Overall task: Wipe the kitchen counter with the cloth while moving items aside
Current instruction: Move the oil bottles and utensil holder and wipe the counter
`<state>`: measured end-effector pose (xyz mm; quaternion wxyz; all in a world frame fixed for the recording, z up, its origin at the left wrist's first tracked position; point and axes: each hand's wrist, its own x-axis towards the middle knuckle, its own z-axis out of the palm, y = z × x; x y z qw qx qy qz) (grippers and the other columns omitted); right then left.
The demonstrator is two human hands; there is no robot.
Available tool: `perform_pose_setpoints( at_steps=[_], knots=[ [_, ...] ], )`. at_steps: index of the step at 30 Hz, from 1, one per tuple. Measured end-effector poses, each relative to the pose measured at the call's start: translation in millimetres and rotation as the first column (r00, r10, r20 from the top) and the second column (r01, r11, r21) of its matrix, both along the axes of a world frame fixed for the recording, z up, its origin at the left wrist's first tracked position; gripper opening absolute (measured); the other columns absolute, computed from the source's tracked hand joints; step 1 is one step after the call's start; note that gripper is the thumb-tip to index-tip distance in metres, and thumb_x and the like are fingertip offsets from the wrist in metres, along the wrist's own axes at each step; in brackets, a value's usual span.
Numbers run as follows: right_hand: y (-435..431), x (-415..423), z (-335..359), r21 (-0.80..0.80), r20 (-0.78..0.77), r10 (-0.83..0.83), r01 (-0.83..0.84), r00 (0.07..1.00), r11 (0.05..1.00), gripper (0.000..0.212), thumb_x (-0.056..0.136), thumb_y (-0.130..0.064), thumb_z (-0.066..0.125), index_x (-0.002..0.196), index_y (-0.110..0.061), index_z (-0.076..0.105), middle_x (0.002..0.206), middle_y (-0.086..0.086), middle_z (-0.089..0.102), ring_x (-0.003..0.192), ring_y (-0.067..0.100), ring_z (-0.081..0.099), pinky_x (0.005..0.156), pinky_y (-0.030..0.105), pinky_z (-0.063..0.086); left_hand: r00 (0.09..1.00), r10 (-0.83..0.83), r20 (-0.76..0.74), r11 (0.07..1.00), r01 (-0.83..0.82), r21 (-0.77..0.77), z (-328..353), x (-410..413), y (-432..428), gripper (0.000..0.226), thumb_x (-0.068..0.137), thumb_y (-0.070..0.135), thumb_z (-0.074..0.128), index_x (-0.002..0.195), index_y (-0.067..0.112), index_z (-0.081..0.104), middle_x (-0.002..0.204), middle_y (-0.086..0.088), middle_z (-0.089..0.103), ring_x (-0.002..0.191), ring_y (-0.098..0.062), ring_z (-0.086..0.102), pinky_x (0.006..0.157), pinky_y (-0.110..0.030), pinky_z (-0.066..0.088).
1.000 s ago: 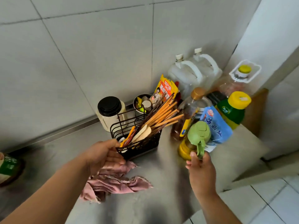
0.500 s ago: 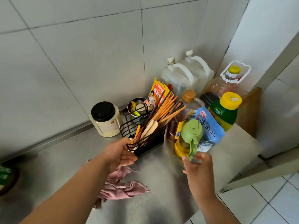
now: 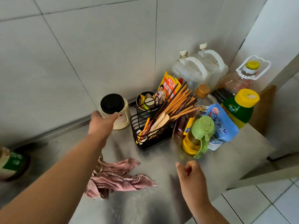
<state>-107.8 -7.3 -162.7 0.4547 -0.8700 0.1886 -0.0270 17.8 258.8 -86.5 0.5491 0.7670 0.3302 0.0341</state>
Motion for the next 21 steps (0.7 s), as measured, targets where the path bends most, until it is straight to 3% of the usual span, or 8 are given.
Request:
perform_pose_setpoints(
  at_steps=[3, 5, 8, 12, 15, 17, 21],
  knots=[
    [8.6, 6.6, -0.2, 0.023, -0.034, 0.039, -0.039, 0.999, 0.999, 0.035, 0.088, -0.033, 0.063, 0.068, -0.016, 0.040, 0.058, 0.003, 0.048, 0.054, 0.020, 0.052, 0.052, 0.029, 0.037, 1.000, -0.021, -0.003, 0.993, 0.020, -0.117, -1.0, 16.8, 8.7, 0.080, 0.080, 0.038, 0.069, 0.145, 0.018, 0.026, 0.138, -0.010, 0.046, 0.123, -0.031, 0.047, 0.103, -0.050, 0.040],
    [13.4, 11.4, -0.3, 0.053, -0.067, 0.060, -0.056, 0.996, 0.997, 0.033, 0.089, -0.035, 0.061, 0.070, -0.016, 0.041, 0.060, 0.004, 0.052, 0.055, 0.024, 0.059, 0.055, 0.034, 0.045, 0.998, -0.063, 0.009, 0.988, 0.063, -0.139, -2.7, 23.2, 10.4, 0.075, 0.081, 0.034, 0.068, 0.143, 0.016, 0.030, 0.136, -0.010, 0.049, 0.120, -0.030, 0.049, 0.104, -0.049, 0.039],
    [20.7, 16.5, -2.7, 0.116, -0.095, 0.084, -0.072, 0.992, 0.991, 0.027, 0.090, -0.033, 0.061, 0.074, -0.017, 0.046, 0.063, 0.000, 0.058, 0.053, 0.015, 0.063, 0.059, 0.040, 0.056, 0.990, -0.143, 0.006, 0.978, 0.142, -0.152, -5.4, 28.9, 5.4, 0.078, 0.082, 0.031, 0.068, 0.147, 0.014, 0.026, 0.139, -0.011, 0.048, 0.122, -0.029, 0.050, 0.106, -0.047, 0.039],
    [32.1, 20.4, -8.8, 0.129, -0.122, 0.167, -0.151, 0.978, 0.980, 0.013, 0.091, -0.033, 0.060, 0.083, -0.025, 0.052, 0.081, -0.005, 0.066, 0.076, 0.010, 0.066, 0.073, 0.037, 0.058, 0.969, -0.246, 0.024, 0.941, 0.244, -0.233, -6.5, 29.8, 0.2, 0.066, 0.085, 0.023, 0.065, 0.143, 0.014, 0.033, 0.125, -0.009, 0.056, 0.109, -0.025, 0.057, 0.092, -0.040, 0.045],
    [39.3, 22.5, -9.2, 0.127, -0.123, 0.188, -0.172, 0.974, 0.977, 0.011, 0.090, -0.029, 0.060, 0.082, -0.028, 0.052, 0.085, -0.002, 0.068, 0.080, 0.013, 0.066, 0.077, 0.036, 0.056, 0.961, -0.277, 0.003, 0.932, 0.269, -0.243, -6.1, 19.0, 8.0, 0.054, 0.084, 0.027, 0.066, 0.133, 0.015, 0.047, 0.116, -0.008, 0.062, 0.107, -0.025, 0.060, 0.092, -0.042, 0.047],
    [49.0, 22.7, -7.6, 0.122, -0.122, 0.220, -0.205, 0.968, 0.971, 0.013, 0.090, -0.026, 0.061, 0.081, -0.028, 0.052, 0.084, -0.001, 0.069, 0.082, 0.015, 0.067, 0.078, 0.039, 0.055, 0.970, -0.241, -0.023, 0.950, 0.231, -0.212, -9.2, 5.0, 21.2, 0.059, 0.085, 0.028, 0.064, 0.137, 0.011, 0.043, 0.114, -0.008, 0.062, 0.103, -0.022, 0.061, 0.088, -0.039, 0.050],
    [70.2, 20.4, -5.3, 0.056, -0.130, 0.365, -0.361, 0.922, 0.931, 0.009, 0.090, -0.028, 0.060, 0.085, -0.032, 0.054, 0.092, -0.006, 0.068, 0.085, 0.009, 0.065, 0.072, 0.022, 0.049, 0.988, -0.136, -0.068, 0.983, 0.126, -0.136, -16.8, -38.8, 39.7, 0.050, 0.087, 0.023, 0.061, 0.132, 0.007, 0.048, 0.104, -0.010, 0.064, 0.097, -0.025, 0.065, 0.086, -0.042, 0.052]
  ],
)
